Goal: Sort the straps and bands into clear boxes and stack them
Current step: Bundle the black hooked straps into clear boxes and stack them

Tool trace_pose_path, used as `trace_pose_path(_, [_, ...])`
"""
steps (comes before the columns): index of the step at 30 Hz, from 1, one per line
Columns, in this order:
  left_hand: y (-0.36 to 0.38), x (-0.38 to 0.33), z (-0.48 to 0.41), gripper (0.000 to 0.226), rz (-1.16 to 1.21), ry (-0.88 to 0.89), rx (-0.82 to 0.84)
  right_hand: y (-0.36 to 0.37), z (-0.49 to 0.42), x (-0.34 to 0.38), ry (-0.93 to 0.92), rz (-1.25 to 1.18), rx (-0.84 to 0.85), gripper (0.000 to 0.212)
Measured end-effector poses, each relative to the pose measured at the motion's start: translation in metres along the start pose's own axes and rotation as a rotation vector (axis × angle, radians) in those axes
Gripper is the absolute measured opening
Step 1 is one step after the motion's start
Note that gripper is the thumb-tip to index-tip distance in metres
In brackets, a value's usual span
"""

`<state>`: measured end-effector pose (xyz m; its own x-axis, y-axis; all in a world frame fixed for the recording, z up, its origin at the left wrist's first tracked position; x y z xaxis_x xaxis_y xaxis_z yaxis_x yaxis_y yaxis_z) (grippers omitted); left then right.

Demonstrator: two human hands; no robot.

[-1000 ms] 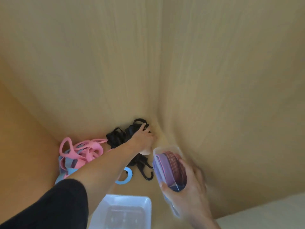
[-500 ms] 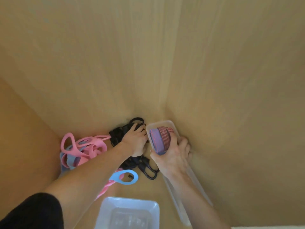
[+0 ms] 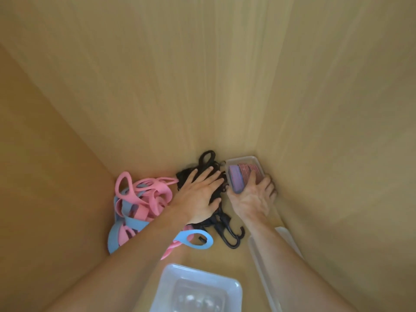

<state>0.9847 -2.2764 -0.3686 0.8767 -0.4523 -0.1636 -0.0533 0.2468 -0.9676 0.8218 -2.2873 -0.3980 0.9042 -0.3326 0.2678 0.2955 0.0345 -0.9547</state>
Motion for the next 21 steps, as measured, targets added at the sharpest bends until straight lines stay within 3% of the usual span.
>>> trace_pose_path(4, [-0.021,-0.010,0.032,0.060,0.315,-0.045,-0.170,0.006,-0.004,0.005,-0.062,0.038,0.004,0.089])
trace_pose_path(9, [0.009,0.004,0.111,0.041,0.711,-0.233,-0.220,0.006,-0.009,0.012,-0.146,0.043,-0.044,0.077])
trace_pose_path(12, [0.024,-0.004,0.152,0.038,0.689,-0.204,-0.230,0.010,-0.014,0.015,-0.133,0.053,-0.015,0.076])
trace_pose_path(15, [0.026,-0.015,0.183,0.050,0.598,-0.177,-0.257,0.005,-0.017,0.017,-0.155,-0.006,0.006,0.072])
trace_pose_path(21, [0.056,-0.017,0.216,0.058,0.483,-0.223,-0.133,-0.029,0.012,0.010,-0.313,-0.342,-0.047,0.047])
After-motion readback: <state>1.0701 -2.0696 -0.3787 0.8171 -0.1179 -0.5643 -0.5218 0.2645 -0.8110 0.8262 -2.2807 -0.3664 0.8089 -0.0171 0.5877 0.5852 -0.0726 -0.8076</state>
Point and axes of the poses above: each hand's wrist, its own z-axis away from the middle knuckle, its own y-axis out of the palm, x = y × z, the point moved 9 cm from there along -z, towards the middle knuckle, and after that the axes turned 11 degrees about x, right-handed, at the moved point
